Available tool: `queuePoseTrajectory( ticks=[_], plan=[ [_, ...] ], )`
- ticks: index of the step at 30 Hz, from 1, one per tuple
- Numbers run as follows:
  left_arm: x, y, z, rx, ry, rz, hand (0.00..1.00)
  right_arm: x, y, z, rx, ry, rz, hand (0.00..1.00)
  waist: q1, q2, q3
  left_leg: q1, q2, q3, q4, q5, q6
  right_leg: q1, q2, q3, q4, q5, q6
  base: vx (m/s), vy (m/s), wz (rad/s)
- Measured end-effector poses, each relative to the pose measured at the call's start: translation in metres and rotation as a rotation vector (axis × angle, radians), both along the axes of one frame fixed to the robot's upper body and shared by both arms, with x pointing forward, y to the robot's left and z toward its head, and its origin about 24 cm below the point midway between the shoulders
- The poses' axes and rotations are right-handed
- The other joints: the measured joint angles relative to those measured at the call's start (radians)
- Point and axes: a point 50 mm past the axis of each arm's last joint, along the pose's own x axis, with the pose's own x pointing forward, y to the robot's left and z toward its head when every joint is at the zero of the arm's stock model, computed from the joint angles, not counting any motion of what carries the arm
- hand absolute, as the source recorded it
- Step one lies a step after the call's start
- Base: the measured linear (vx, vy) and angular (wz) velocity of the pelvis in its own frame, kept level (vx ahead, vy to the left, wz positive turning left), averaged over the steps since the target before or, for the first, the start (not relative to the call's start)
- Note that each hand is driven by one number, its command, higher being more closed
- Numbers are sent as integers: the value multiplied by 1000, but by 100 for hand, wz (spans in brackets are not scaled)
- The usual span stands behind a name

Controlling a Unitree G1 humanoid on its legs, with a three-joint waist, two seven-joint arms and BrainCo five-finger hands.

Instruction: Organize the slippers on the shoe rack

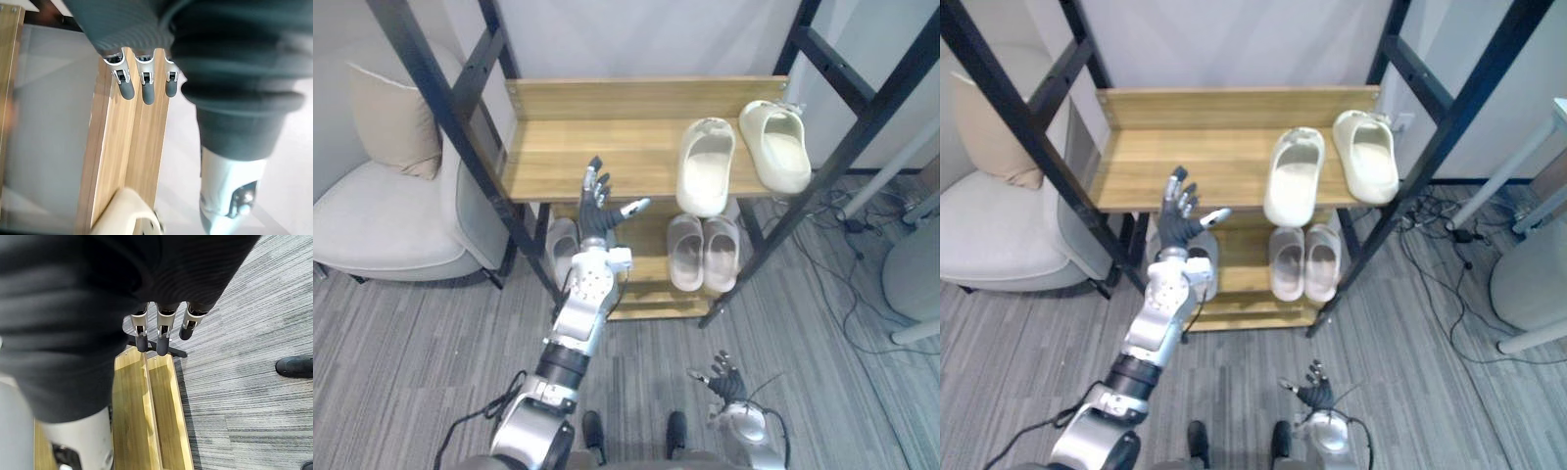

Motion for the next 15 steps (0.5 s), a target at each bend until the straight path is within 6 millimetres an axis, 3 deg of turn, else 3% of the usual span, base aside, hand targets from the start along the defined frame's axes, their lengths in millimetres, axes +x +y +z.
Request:
queuePoseTrajectory(
  ticks=[6,15],
  plan=[
    [-2,-17,-15,4,67,-42,0,-10,-2,-6,-3,38,-35,0,0,4,-14,0,0,0,-1,1,1,1,0,-1,0,0,0,26,10,0],
    [-8,-41,-15,11,71,-118,0,-17,0,-9,14,54,-67,0,-1,5,-24,5,2,9,-1,-3,-4,1,1,8,0,0,0,22,10,-3]
  ],
)
